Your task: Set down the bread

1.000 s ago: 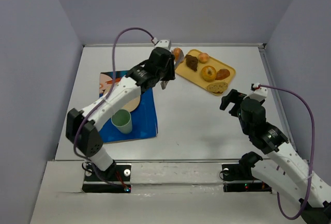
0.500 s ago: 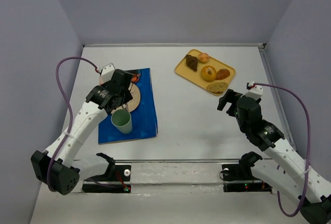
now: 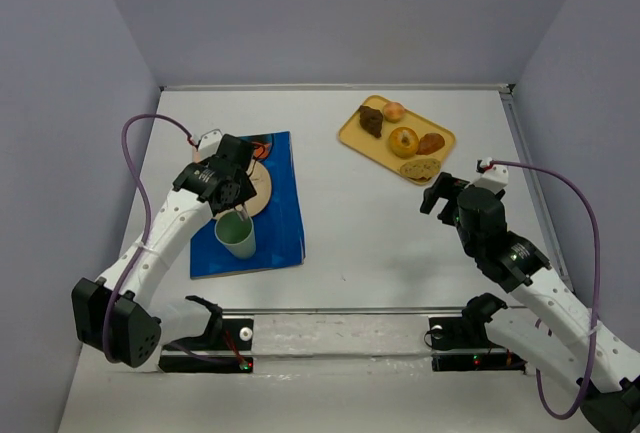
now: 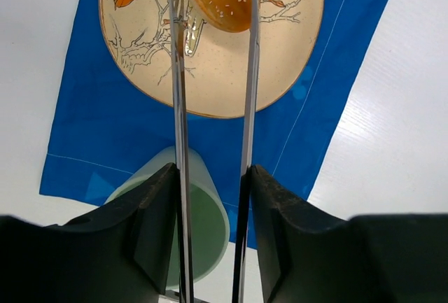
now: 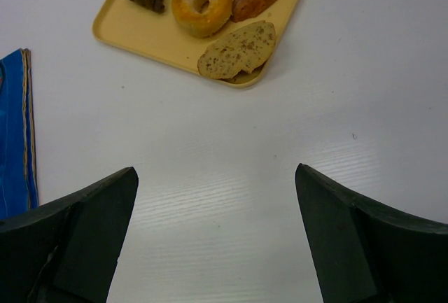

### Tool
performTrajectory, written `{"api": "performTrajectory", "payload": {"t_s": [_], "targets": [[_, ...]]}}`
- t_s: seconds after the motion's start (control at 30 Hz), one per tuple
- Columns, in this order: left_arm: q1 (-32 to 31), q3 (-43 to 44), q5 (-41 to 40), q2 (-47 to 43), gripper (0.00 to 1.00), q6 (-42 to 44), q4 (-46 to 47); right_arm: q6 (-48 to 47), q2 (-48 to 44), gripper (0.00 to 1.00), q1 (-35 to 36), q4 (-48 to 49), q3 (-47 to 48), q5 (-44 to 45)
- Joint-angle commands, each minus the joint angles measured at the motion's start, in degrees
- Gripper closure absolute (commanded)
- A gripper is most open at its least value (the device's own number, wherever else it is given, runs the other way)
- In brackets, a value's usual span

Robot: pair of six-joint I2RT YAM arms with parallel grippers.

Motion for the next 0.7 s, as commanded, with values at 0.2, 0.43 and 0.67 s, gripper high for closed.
{"api": "performTrajectory", "payload": {"t_s": [0.2,0.43,0.67], "targets": [[0.32,1.64,-0.79,-0.81,0.37,2.01,1.83,0.08,0.32,0.00,0.20,3.22,-0.51,1.33],[0.32,3.66,-2.10,-1.60,0.41,2.01,1.40,0.08,-0.46,0.00,0.20,3.13,-0.51,1.33],[0.23,12.62,-2.91,-2.48,0.53,6.13,7.53,-0.09,-0.82,0.00,0.20,3.22,-0.51,1.07]]}}
